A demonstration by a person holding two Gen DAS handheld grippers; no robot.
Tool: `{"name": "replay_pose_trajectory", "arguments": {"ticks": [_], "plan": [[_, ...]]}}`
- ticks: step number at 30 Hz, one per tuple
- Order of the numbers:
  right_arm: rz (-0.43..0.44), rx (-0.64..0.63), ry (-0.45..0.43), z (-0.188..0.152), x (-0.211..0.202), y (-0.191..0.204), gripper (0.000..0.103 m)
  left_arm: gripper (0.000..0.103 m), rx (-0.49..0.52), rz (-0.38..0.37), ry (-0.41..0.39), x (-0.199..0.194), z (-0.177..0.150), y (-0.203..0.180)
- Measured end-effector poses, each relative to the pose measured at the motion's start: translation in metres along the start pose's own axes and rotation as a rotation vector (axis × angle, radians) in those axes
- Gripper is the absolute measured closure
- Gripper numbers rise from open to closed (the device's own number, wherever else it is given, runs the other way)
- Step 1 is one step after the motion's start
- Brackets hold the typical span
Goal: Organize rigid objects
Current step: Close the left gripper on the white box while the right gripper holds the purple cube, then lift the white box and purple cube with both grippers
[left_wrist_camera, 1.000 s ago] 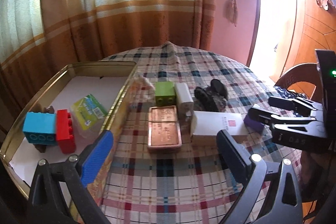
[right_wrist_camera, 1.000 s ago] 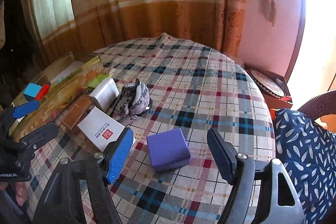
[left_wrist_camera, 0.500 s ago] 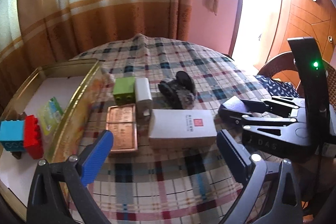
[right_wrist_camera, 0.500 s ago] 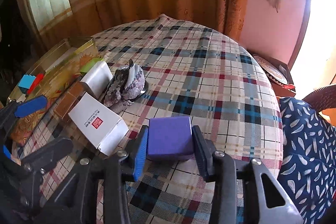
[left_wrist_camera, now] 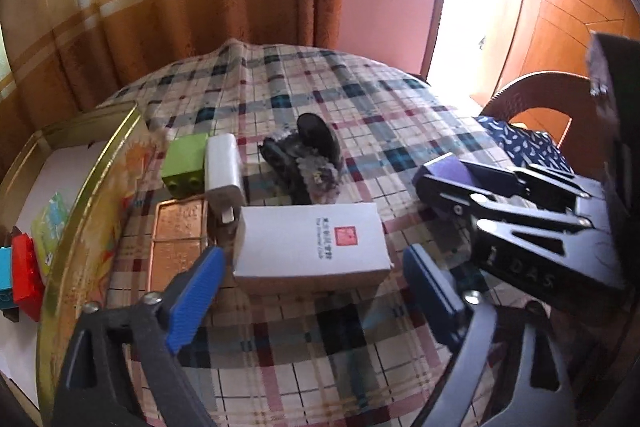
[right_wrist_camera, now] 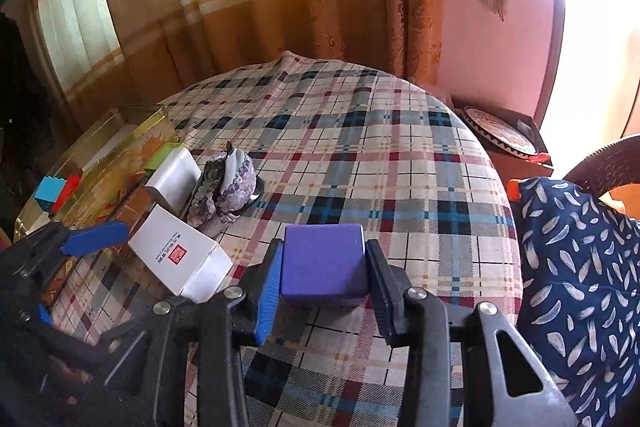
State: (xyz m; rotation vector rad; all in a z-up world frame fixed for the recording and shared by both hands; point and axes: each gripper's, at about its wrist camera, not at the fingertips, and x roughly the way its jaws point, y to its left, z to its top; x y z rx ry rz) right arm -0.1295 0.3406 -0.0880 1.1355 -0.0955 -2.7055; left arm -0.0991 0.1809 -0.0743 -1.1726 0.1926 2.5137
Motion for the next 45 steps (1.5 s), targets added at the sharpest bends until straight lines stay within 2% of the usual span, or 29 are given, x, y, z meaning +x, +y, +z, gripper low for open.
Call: {"name": "replay_pose_trajectory", "arguments": {"ticks": [2, 7, 19, 30, 45], "plan": [[0.006, 0.01, 0.005, 0.0, 0.002, -0.001, 0.061, 0.02, 0.001, 0.004, 0.004, 0.004, 0.002, 0.0], [0.01, 0.008, 0.007, 0.0, 0.003, -0.001, 0.061, 0.022, 0.006, -0.003, 0.044, 0.013, 0.002, -0.002], [0.023, 0.0, -0.04, -0.001, -0.004, 0.0, 0.061, 0.023, -0.004, 0.028, -0.059, -0.005, 0.0, 0.0], [0.023, -0.03, -0.092, -0.002, -0.012, 0.006, 0.061, 0.023, -0.083, 0.033, -0.132, -0.017, -0.001, 0.016], [0.015, -0.082, -0.161, -0.005, -0.021, 0.014, 0.061, 0.023, -0.096, 0.083, -0.231, -0.035, -0.005, 0.017]]}}
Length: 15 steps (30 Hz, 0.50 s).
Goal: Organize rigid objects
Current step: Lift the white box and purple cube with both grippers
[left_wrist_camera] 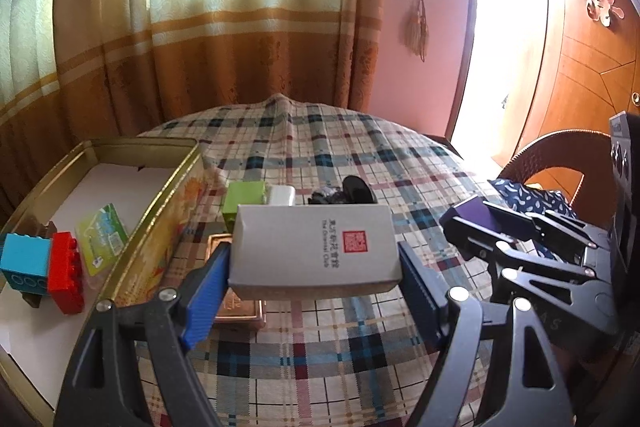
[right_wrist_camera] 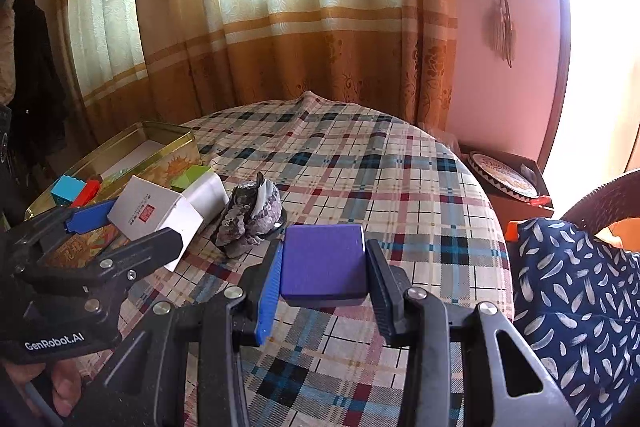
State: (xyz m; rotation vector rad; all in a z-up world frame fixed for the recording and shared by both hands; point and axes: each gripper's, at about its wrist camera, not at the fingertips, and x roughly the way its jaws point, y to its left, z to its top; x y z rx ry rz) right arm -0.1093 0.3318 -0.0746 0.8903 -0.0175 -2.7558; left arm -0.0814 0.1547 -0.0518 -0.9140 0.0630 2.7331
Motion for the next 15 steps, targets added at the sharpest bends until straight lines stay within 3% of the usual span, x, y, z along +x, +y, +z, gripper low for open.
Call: {"name": "replay_pose_trajectory", "arguments": {"ticks": [15], "plan": [[0.009, -0.01, -0.041, -0.0003, -0.0054, 0.0007, 0.061, 0.023, -0.025, 0.018, -0.034, -0.006, -0.0003, 0.0051]]}}
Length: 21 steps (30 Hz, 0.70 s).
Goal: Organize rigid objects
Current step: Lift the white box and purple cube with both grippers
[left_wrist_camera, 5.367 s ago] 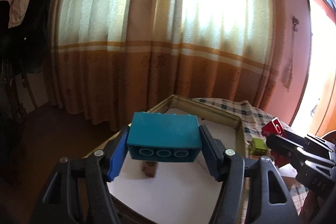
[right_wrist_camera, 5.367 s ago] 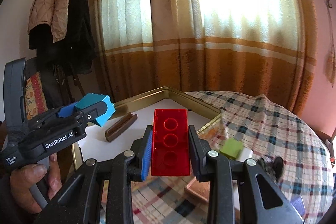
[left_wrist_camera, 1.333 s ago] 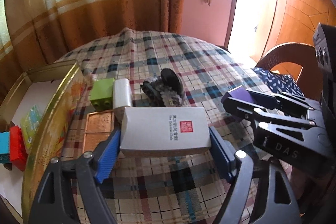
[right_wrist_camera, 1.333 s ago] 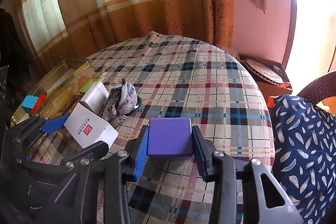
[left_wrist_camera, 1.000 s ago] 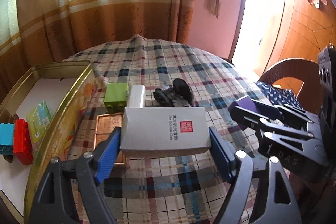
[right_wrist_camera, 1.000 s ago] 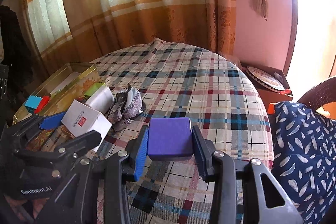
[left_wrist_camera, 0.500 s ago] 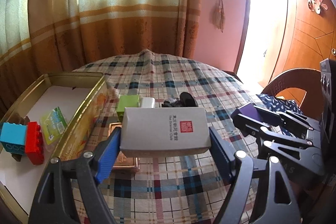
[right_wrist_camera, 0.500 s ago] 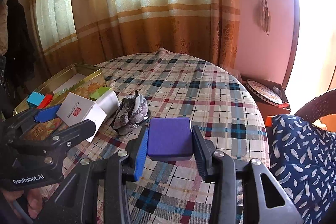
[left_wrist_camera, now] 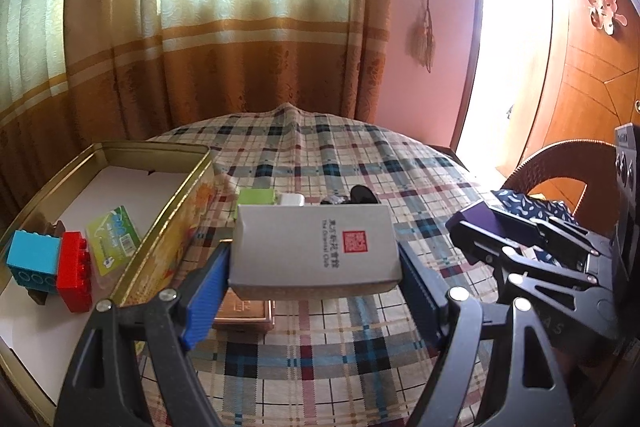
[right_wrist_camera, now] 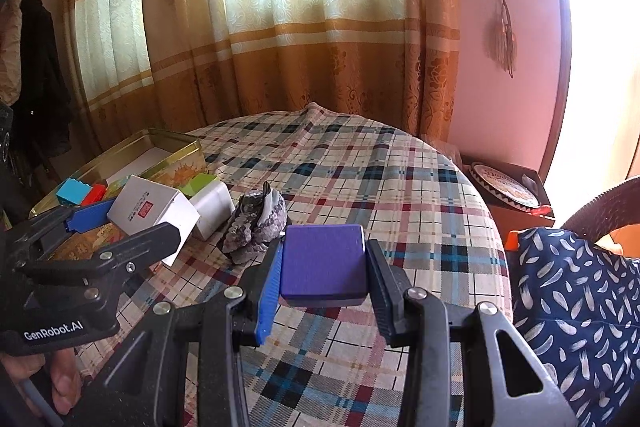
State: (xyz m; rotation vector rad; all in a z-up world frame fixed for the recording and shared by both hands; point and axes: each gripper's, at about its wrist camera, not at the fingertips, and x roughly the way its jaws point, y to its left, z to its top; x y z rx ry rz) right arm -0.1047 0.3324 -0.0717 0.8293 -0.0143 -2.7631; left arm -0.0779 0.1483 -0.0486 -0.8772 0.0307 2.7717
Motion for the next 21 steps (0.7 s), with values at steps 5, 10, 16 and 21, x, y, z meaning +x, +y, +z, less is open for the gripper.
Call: {"name": "replay_pose_trajectory", "arguments": {"ticks": [5, 10, 16, 21], "plan": [[0.003, -0.001, -0.009, -0.001, -0.001, 0.0, 0.061, 0.023, -0.016, 0.004, -0.013, -0.003, 0.0, 0.003], [0.008, -0.004, -0.02, -0.001, -0.002, 0.001, 0.061, 0.023, -0.025, 0.007, -0.025, -0.005, 0.0, 0.004], [0.011, -0.016, -0.046, -0.002, -0.007, 0.003, 0.061, 0.023, -0.024, 0.02, -0.049, -0.011, -0.001, 0.004], [0.011, -0.031, -0.061, -0.002, -0.009, 0.005, 0.061, 0.023, -0.025, 0.026, -0.061, -0.012, 0.0, 0.004]]}}
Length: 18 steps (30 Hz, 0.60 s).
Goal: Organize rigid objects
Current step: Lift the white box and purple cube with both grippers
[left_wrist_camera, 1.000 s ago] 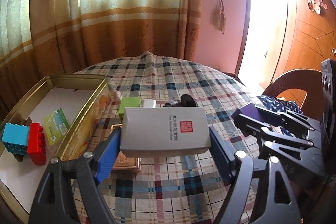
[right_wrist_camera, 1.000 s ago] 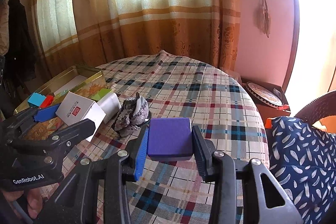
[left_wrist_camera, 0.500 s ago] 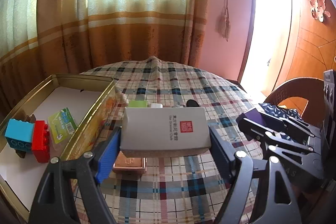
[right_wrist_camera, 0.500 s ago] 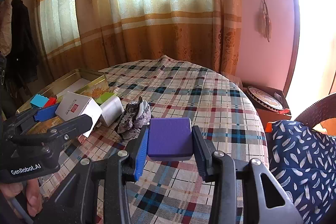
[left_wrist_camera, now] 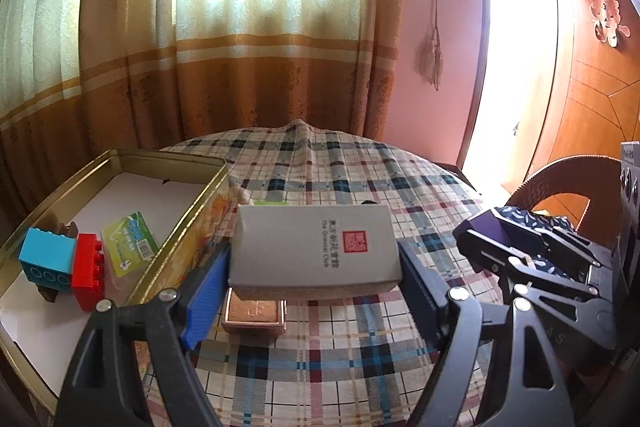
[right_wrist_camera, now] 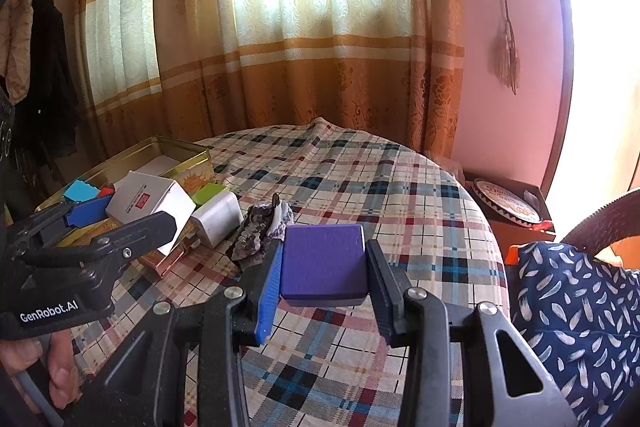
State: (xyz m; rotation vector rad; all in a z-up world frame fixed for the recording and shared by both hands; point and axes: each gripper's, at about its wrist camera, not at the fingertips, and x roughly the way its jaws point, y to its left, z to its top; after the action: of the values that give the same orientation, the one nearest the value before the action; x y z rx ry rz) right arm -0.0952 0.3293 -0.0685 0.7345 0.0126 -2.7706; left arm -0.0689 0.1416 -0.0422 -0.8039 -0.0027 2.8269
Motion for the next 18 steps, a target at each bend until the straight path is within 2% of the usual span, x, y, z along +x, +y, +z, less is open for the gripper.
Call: {"name": "replay_pose_trajectory", "arguments": {"ticks": [18], "plan": [[0.012, -0.013, -0.031, -0.001, -0.003, 0.002, 0.061, 0.023, -0.003, 0.026, -0.062, -0.012, 0.0, 0.001]]}}
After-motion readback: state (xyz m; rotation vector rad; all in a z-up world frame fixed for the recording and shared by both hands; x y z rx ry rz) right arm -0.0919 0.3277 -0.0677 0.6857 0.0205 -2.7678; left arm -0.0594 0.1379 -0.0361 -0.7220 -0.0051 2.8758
